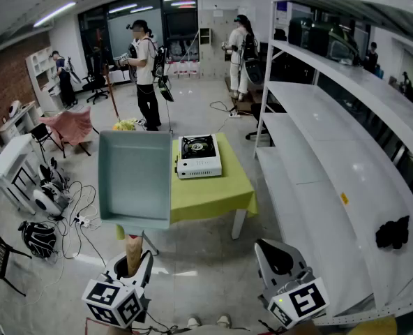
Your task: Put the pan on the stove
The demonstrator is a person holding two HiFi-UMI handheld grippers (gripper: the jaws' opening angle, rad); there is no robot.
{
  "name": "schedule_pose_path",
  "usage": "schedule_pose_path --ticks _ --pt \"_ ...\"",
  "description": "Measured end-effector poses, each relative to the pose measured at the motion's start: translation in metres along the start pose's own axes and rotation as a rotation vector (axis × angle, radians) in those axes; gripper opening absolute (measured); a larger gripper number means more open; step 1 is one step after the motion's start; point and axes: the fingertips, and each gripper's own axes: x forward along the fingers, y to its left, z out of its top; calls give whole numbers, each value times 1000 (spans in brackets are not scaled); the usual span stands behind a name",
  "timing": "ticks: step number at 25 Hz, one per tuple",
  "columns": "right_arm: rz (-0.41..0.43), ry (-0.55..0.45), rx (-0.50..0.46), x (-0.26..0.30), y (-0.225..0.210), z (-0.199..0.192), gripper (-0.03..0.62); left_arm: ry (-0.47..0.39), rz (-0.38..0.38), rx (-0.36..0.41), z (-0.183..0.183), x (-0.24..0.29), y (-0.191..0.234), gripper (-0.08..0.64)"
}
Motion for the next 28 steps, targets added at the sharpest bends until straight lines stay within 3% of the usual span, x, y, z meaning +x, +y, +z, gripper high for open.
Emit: schedule_pose_path --ticks 21,28 --pt "-8 43 32 -18 -52 -36 6 12 -1 17 -5 33 -45 100" --pt "9 54 25 -13 -62 -45 6 23 -1 -10 -12 44 -48 100"
